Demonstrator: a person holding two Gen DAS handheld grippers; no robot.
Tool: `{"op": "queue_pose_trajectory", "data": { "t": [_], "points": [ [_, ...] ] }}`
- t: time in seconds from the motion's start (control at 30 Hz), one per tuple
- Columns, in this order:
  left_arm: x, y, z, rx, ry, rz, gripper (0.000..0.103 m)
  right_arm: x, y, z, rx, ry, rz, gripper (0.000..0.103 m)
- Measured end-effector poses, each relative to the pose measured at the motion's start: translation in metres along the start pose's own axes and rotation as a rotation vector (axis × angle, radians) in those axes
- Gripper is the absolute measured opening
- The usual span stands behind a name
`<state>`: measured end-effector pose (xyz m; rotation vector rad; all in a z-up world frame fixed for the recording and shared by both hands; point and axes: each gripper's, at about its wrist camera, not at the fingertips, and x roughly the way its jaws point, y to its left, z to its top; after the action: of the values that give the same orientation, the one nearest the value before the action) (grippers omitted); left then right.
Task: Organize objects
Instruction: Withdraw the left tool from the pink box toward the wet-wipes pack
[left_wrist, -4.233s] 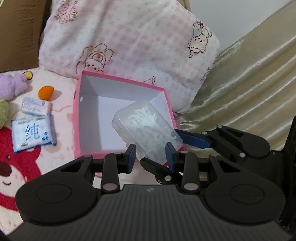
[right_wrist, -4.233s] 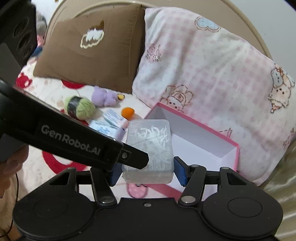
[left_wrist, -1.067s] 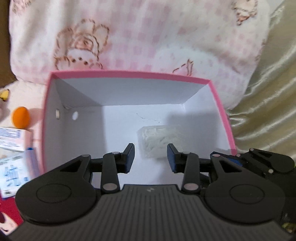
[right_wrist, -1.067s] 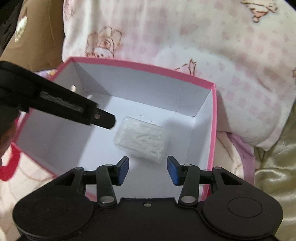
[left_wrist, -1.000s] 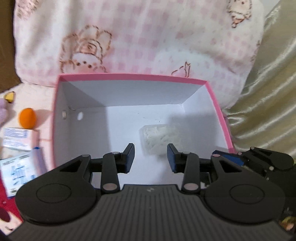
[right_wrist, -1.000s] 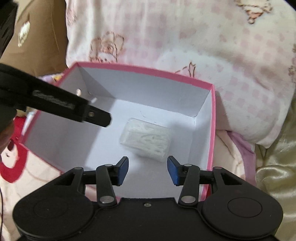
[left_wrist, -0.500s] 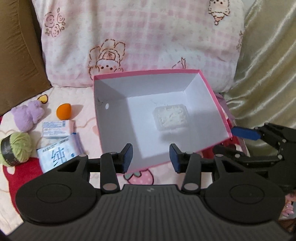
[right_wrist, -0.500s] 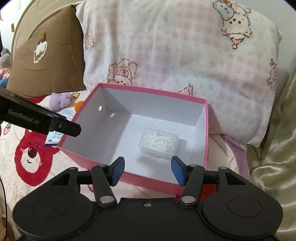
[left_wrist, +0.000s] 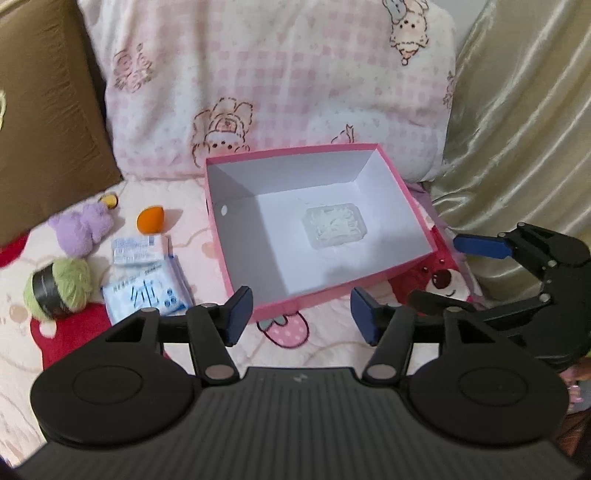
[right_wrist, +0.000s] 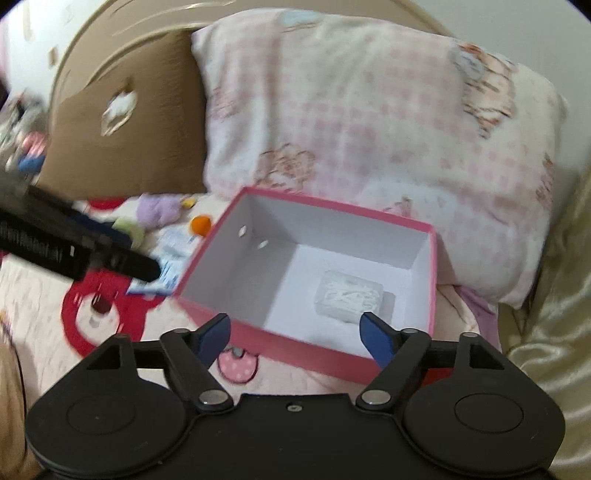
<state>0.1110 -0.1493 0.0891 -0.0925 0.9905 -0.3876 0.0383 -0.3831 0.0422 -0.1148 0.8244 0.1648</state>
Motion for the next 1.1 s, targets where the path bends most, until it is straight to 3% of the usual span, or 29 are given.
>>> {"op": "queue_pose_trajectory", "data": {
  "t": [0.07,0.4,0.77,1.03,1.1],
  "points": [
    [-0.012,0.002,-0.007,0.004,-0.011,-0.003,0.061,-0.005,0.009,0.0,-0.03,-0.016,-0.021,0.081],
    [-0.057,0.013,-0.046,0.033,-0.053,0.005,0.075,-0.027,0.056,-0.001,-0.112,-0.004,0.043,0.092],
    [-0.077,0.04,-0.069,0.019,-0.085,0.064,0.092,-0.044,0.101,0.0,-0.207,-0.004,0.098,0.093],
    [-0.078,0.062,-0.076,-0.032,-0.076,0.066,0.095,-0.046,0.125,0.005,-0.233,-0.002,0.142,0.093],
    [-0.083,0.065,-0.079,-0.032,-0.082,0.029,0.095,-0.045,0.13,0.008,-0.233,-0.001,0.154,0.093]
  ]
}}
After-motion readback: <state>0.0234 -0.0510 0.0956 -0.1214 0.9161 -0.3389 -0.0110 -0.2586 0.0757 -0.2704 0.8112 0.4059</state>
